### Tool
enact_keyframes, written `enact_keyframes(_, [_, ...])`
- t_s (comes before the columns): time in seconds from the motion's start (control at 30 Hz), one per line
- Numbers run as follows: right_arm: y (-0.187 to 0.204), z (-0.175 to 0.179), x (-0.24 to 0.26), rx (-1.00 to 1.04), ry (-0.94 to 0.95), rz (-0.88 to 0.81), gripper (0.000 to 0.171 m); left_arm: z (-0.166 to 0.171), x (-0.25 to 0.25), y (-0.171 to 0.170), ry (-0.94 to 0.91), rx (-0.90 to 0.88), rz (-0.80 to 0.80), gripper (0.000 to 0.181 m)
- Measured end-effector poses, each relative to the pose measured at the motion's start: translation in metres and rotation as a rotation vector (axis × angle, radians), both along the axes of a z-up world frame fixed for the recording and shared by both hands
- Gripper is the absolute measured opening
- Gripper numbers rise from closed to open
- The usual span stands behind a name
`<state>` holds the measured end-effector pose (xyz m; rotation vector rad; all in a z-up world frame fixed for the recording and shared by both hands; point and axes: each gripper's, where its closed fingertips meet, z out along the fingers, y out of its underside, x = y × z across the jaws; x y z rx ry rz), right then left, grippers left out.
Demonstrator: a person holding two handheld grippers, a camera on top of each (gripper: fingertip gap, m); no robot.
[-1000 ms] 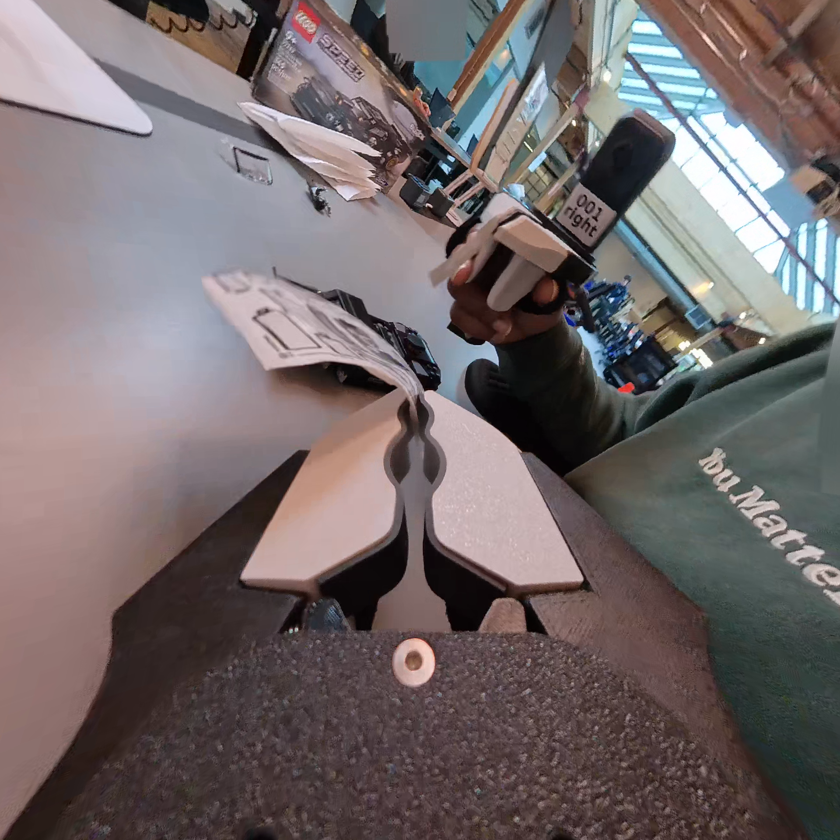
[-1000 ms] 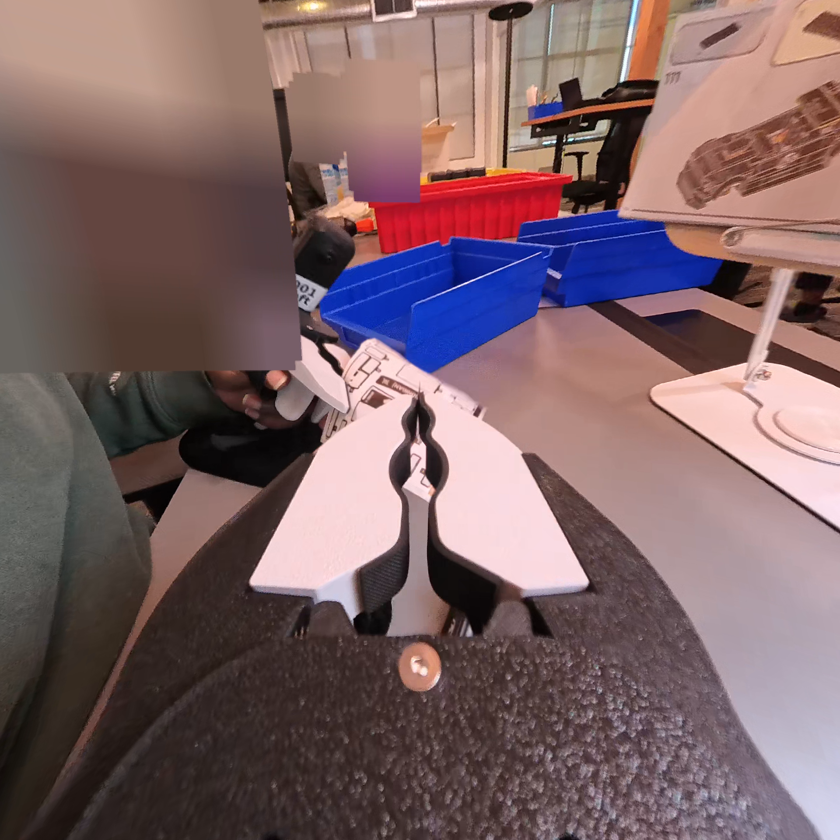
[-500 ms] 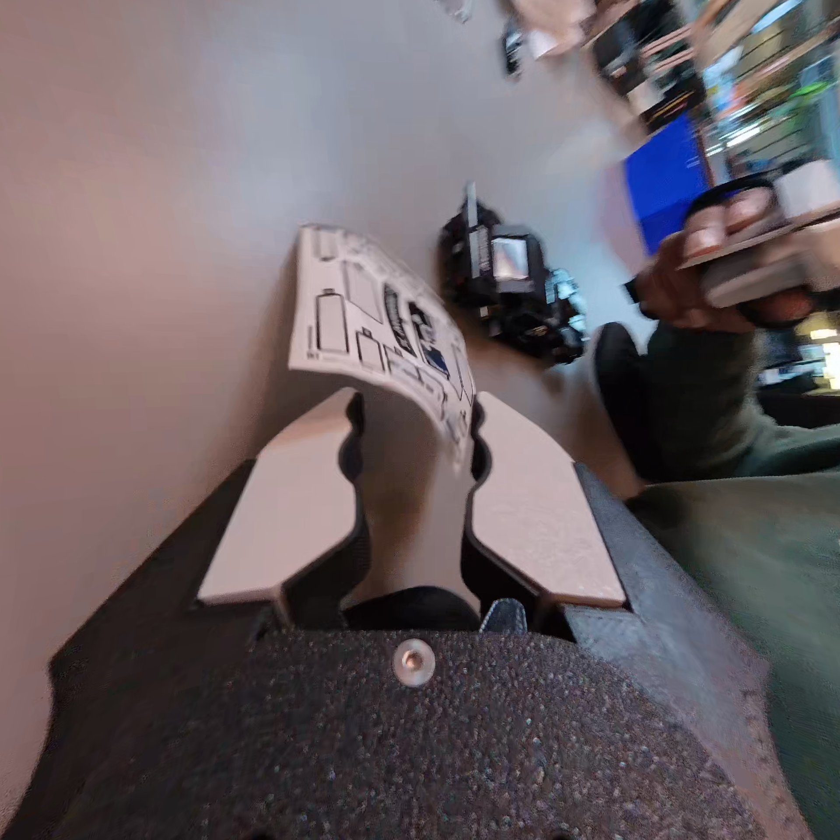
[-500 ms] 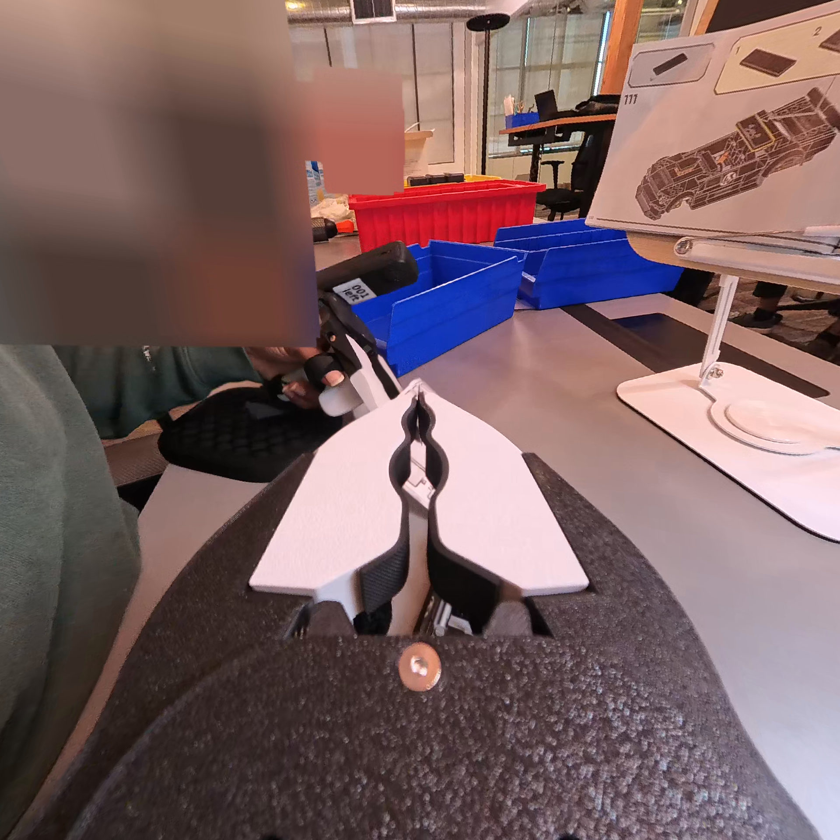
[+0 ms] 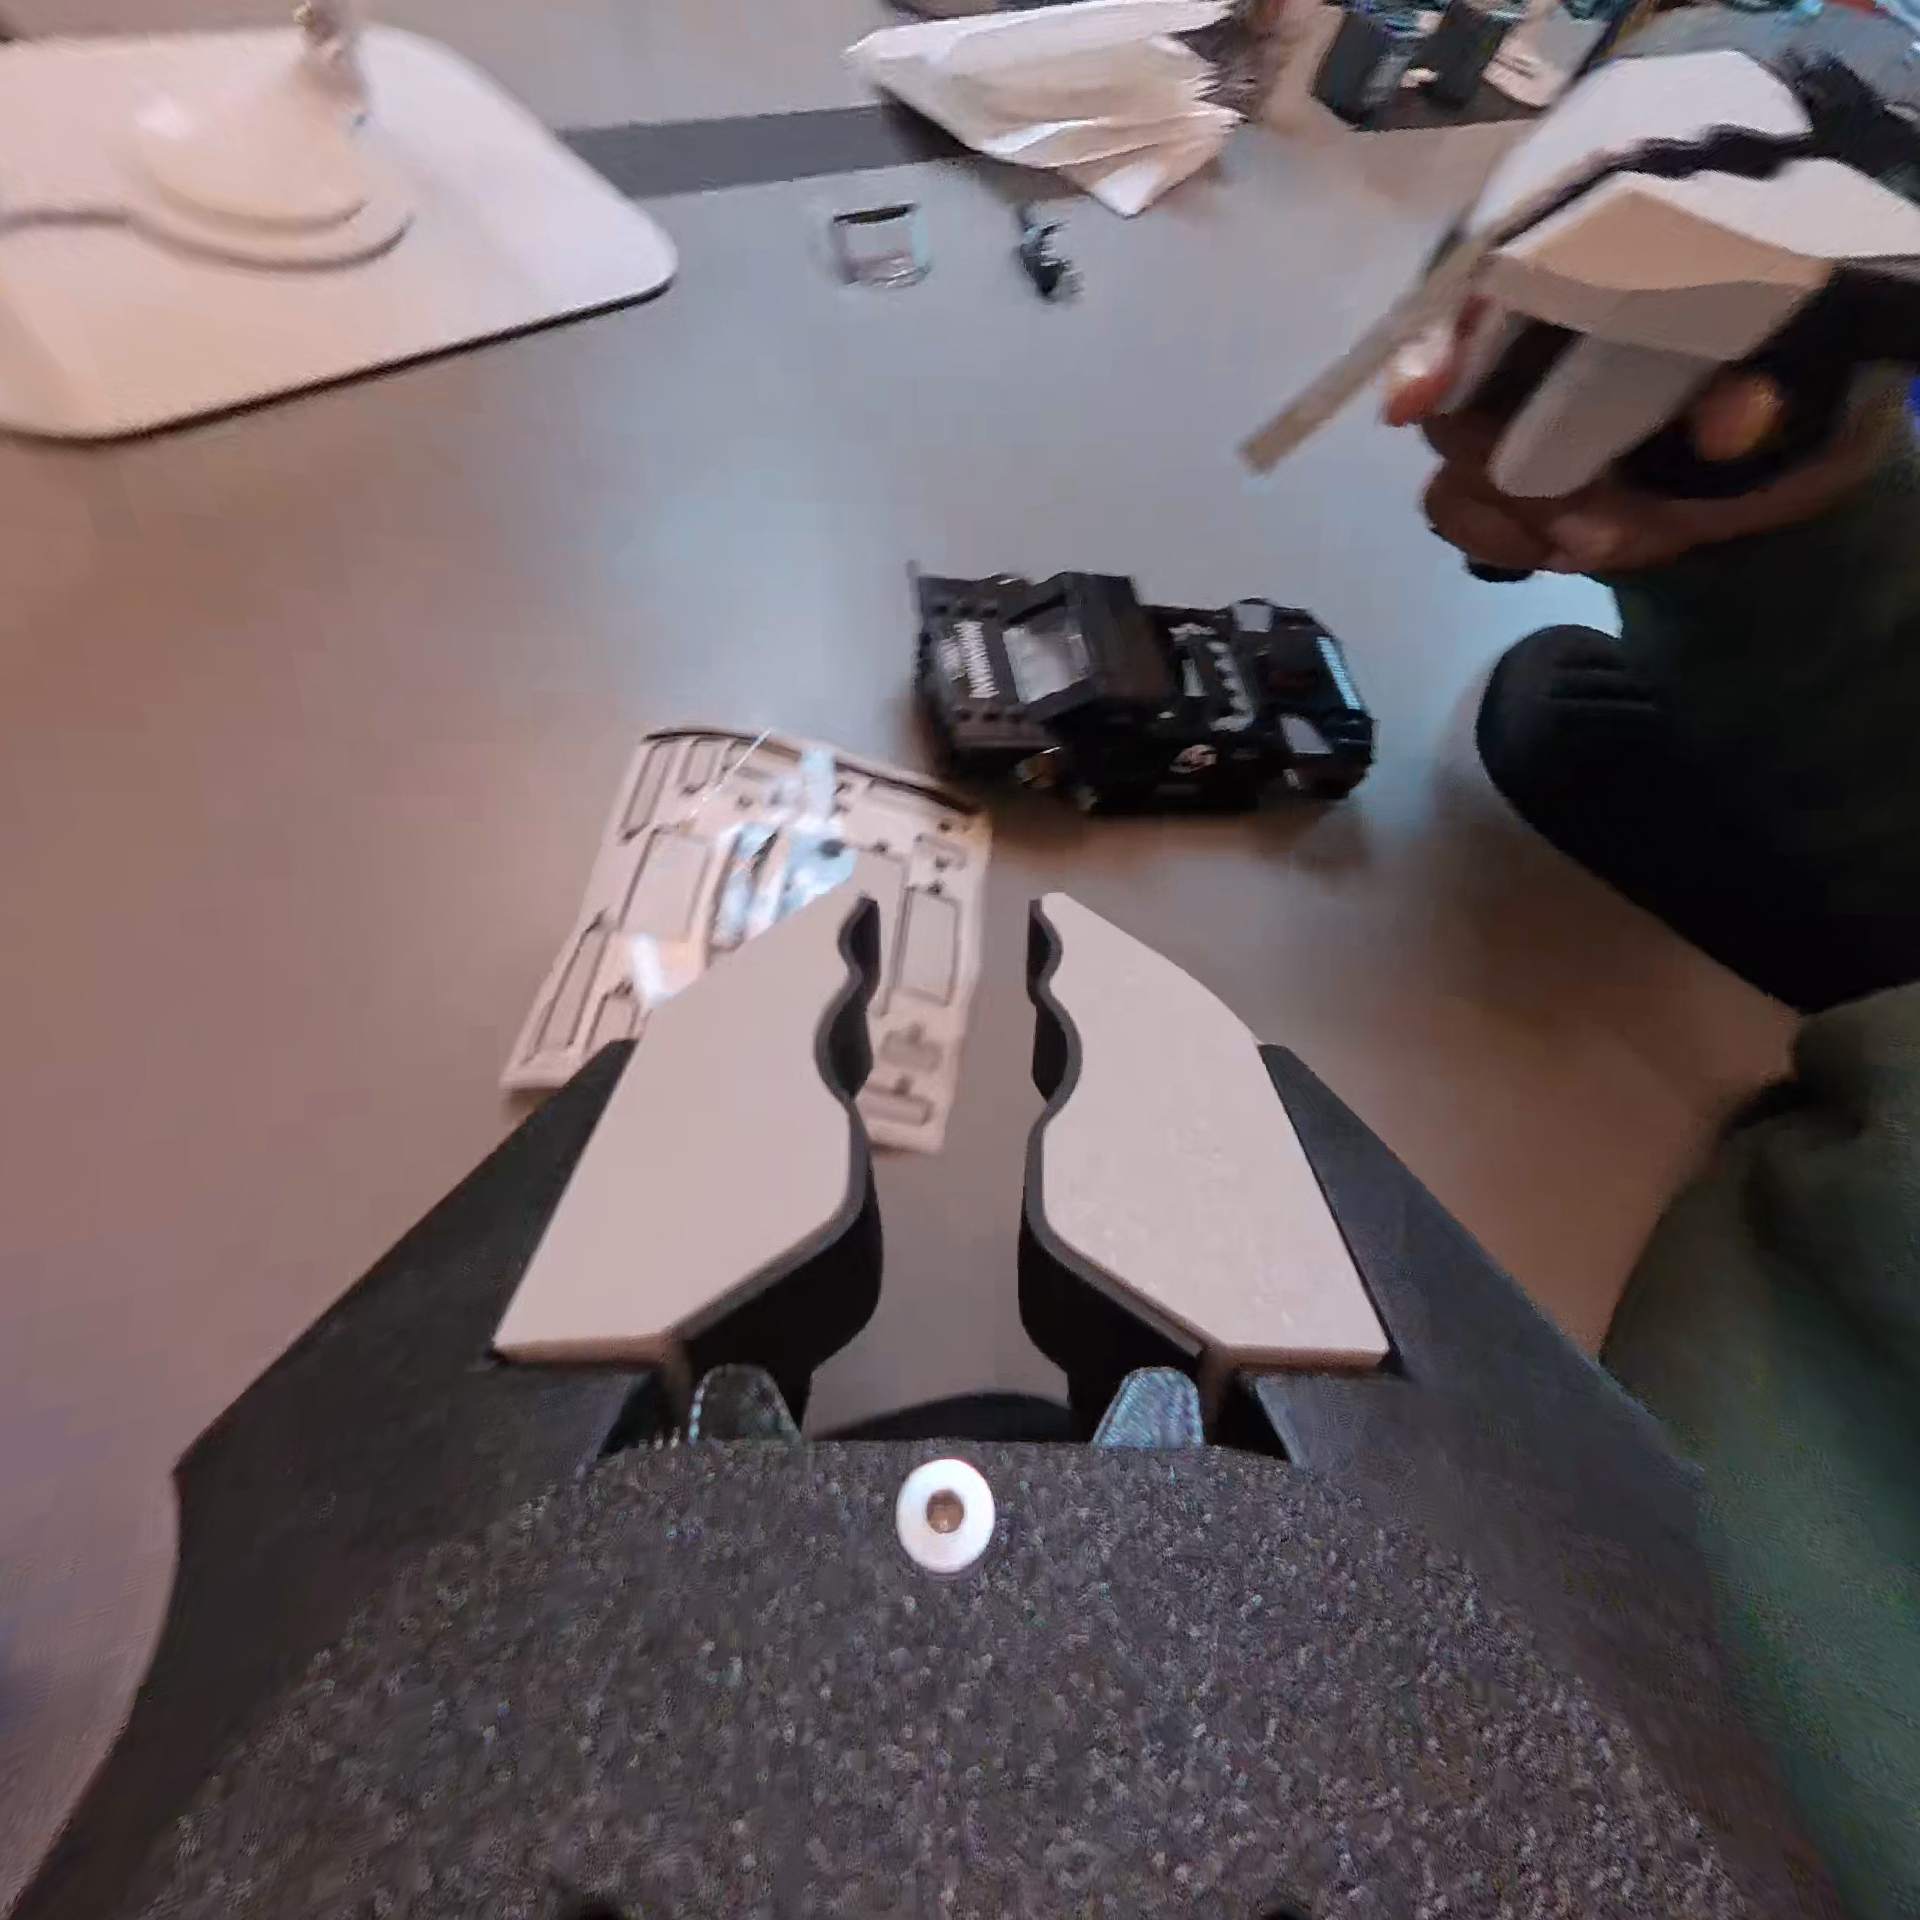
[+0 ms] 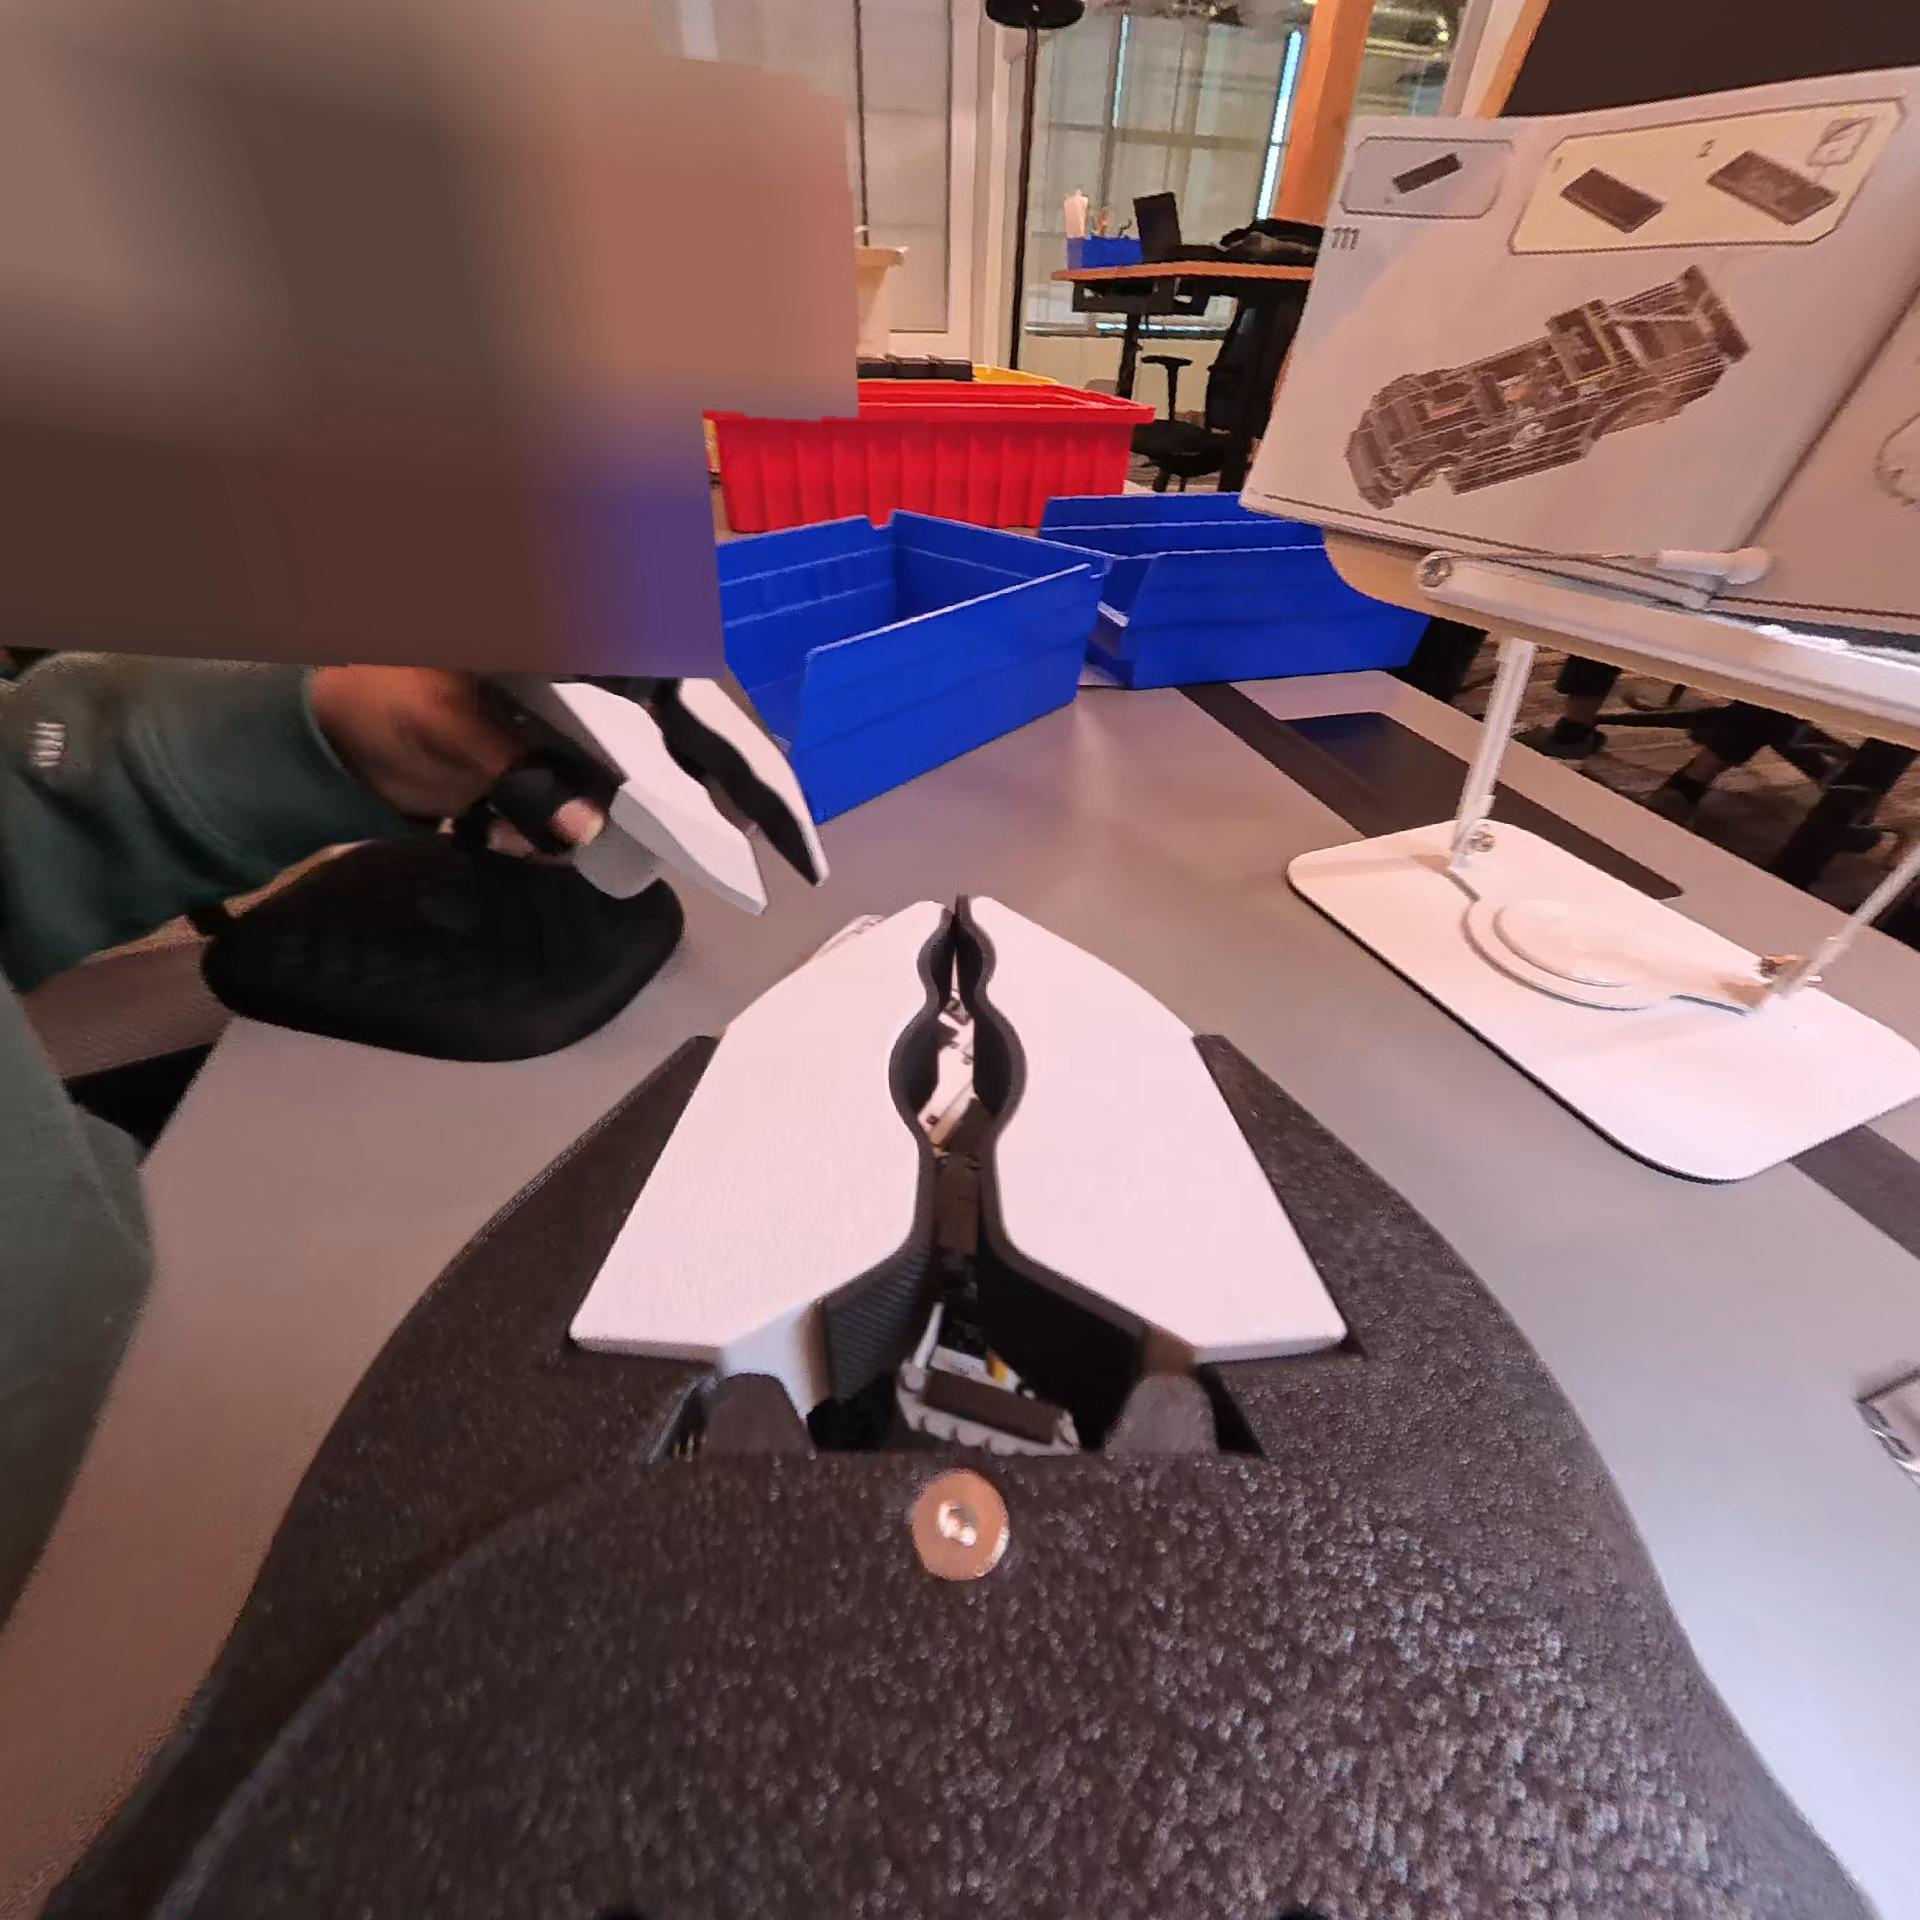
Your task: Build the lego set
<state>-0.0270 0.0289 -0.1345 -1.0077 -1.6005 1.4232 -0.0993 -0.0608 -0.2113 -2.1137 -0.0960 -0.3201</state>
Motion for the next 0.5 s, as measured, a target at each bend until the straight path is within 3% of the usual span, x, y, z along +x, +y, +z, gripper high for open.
enact_keyframes(0.27, [0.024,-0.013,0.01,0.204,0.016,-0.153,0.0,0.002,0.043,0.05,0.102,0.082,-0.243,0.001])
enact_keyframes(0.5, [0.02,-0.04,0.011,0.707,0.025,-0.285,0.0,0.007,0.05,0.08,0.026,0.12,-0.317,0.001])
